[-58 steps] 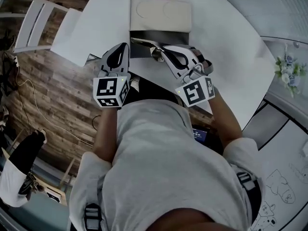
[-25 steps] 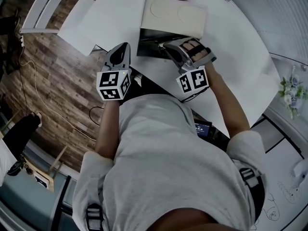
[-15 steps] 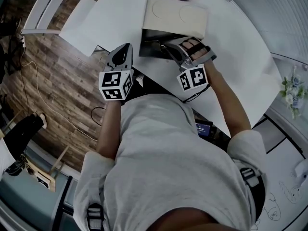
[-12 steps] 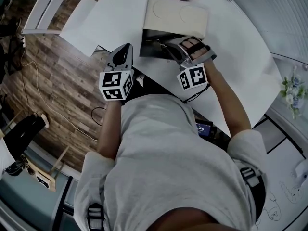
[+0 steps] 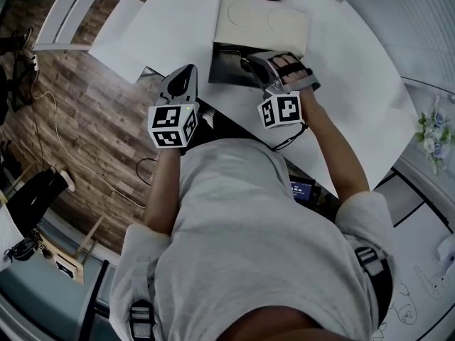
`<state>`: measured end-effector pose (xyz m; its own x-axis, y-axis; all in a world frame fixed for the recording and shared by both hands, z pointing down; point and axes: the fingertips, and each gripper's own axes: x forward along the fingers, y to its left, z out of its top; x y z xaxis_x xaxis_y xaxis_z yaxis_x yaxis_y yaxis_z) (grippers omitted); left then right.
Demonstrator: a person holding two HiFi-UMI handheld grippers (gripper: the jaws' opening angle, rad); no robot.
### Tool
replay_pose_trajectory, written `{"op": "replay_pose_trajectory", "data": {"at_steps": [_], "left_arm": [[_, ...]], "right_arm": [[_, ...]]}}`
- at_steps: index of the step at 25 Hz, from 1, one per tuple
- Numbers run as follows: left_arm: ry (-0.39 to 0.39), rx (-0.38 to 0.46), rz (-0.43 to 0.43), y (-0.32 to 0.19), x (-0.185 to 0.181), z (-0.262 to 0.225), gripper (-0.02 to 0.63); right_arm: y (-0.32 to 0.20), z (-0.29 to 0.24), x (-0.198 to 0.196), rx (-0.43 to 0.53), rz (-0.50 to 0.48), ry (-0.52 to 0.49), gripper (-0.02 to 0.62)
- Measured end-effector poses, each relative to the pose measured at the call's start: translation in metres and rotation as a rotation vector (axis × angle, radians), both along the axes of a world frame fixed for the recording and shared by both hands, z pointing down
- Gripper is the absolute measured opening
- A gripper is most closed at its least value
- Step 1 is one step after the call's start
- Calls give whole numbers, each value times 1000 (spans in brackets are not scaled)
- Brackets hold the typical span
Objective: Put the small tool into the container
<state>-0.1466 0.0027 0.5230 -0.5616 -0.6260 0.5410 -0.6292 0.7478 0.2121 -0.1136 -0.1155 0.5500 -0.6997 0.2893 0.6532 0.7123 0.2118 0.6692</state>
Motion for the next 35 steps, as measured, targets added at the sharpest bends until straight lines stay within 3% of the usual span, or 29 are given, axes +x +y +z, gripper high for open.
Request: {"op": "replay_pose_trajectory", "data": {"at_steps": [13,25,35], "left_arm": [[14,-1,13,1,3,6,25],[34,9,28,-1,6,11,25],[41,24,55,-12,11,11,25]], "right_arm": [[-5,4,-7,-30,216,28,31],[-4,7,-11,-4,241,21,32],[4,18,1,-8,214,147,34]]}}
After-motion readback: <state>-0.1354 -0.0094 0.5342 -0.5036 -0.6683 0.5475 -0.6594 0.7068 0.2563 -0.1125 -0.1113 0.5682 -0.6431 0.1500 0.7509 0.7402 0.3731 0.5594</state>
